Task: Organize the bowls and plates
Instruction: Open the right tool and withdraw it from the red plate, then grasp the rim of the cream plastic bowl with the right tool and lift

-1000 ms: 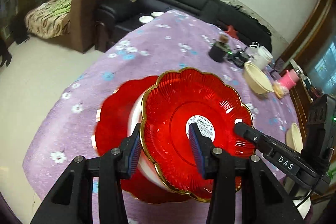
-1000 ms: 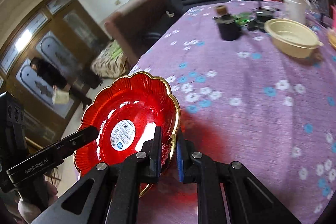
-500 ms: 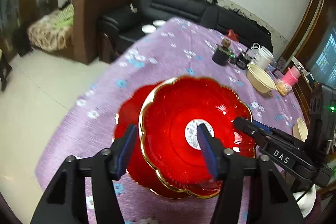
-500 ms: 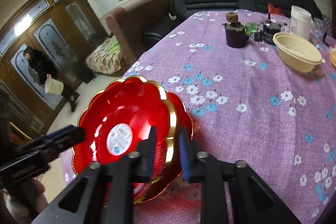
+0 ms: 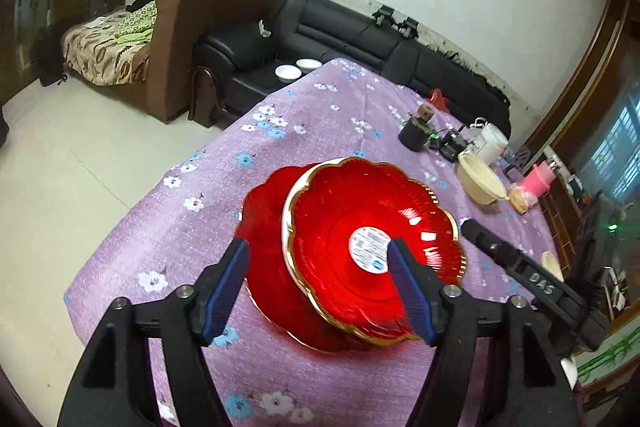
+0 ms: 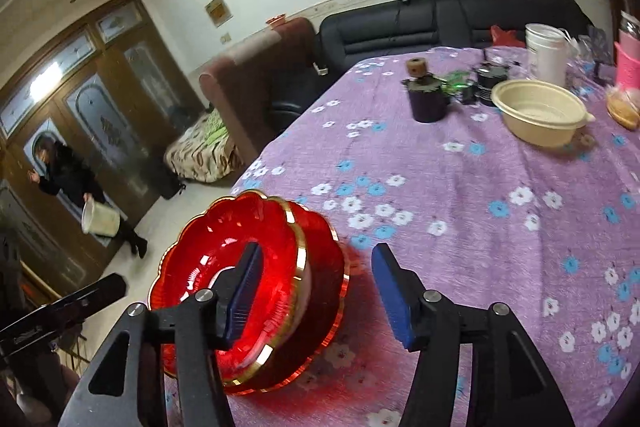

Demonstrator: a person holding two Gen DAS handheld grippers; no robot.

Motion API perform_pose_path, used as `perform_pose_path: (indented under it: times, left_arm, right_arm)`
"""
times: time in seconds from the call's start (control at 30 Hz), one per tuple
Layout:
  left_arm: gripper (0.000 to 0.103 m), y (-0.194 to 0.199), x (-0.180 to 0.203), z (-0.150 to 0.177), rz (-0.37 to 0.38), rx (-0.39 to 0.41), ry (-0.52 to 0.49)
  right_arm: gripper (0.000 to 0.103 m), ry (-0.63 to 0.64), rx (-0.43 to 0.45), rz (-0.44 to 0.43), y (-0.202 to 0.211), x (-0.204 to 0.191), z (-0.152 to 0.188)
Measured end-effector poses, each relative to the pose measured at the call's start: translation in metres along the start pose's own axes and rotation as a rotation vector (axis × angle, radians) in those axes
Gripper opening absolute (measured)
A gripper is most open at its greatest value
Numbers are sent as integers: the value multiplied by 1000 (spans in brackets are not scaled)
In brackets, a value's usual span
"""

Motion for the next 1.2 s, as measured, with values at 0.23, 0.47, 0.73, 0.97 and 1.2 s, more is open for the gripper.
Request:
perform_pose_path:
  times: [0.23, 0.47, 0.73, 0.97, 1.2]
  left_arm:
    - [84, 7, 56, 23, 34, 21, -143]
    - [84, -11, 125, 59, 97, -53, -347]
    - [84, -39, 167, 83, 120, -128, -427]
    - [84, -55, 183, 94, 113, -183, -449]
    - [84, -58, 187, 95, 83, -196, -449]
  right_arm:
    - [61, -103, -41, 33, 5, 58, 31]
    - [61, -268, 19, 141, 66, 162, 65]
    - [61, -557, 227, 437, 204, 317, 92]
    - [60, -706, 159, 539, 209, 409, 104]
    - [22, -633, 59, 401, 151, 399, 93]
Point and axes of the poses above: each gripper's, at about its wrist camera, not at the fingertips, and y roughly against the way its jaws point, x to its right, z to its underside, the point moved 9 cm from there along -y, roughly the way its jaws point, and after that the axes turned 15 degrees about -x, right-handed, at the moved point
